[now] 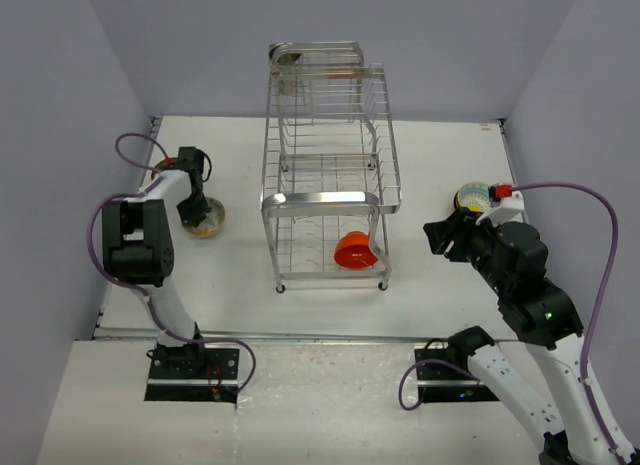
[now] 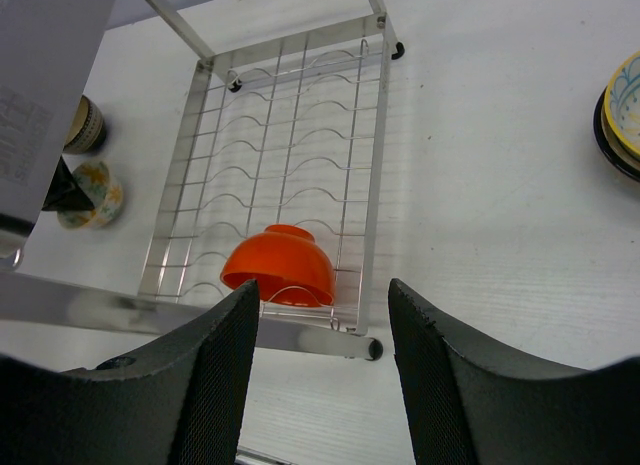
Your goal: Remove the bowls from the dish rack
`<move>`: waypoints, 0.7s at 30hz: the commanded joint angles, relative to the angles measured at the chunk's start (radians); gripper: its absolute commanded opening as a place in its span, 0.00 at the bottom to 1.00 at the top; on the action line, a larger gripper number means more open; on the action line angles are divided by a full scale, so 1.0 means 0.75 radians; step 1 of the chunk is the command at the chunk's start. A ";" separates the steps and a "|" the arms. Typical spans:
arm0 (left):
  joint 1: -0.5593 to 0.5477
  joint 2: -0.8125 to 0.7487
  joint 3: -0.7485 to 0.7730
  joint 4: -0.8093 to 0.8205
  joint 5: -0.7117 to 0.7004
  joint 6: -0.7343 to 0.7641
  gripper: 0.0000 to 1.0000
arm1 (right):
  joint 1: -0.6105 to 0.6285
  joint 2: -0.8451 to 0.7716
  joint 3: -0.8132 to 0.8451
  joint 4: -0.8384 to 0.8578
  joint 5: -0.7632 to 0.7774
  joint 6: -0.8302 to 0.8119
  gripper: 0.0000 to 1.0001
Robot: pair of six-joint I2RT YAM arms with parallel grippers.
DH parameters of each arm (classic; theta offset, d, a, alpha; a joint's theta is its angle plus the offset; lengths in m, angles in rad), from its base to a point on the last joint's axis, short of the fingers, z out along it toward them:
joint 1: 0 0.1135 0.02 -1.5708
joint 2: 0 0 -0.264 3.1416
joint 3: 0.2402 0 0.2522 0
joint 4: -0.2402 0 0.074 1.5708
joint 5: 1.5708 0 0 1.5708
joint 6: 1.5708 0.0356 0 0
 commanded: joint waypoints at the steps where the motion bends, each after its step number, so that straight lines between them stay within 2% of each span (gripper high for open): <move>1: 0.084 -0.073 -0.025 -0.043 -0.096 -0.002 0.00 | -0.007 -0.002 0.010 0.027 -0.020 0.000 0.56; 6: 0.178 -0.082 -0.021 -0.041 -0.078 -0.008 0.00 | -0.007 -0.008 0.020 0.017 -0.024 -0.012 0.56; 21: 0.329 -0.028 0.090 -0.031 -0.018 -0.024 0.00 | -0.007 -0.009 -0.023 -0.004 -0.015 -0.045 0.56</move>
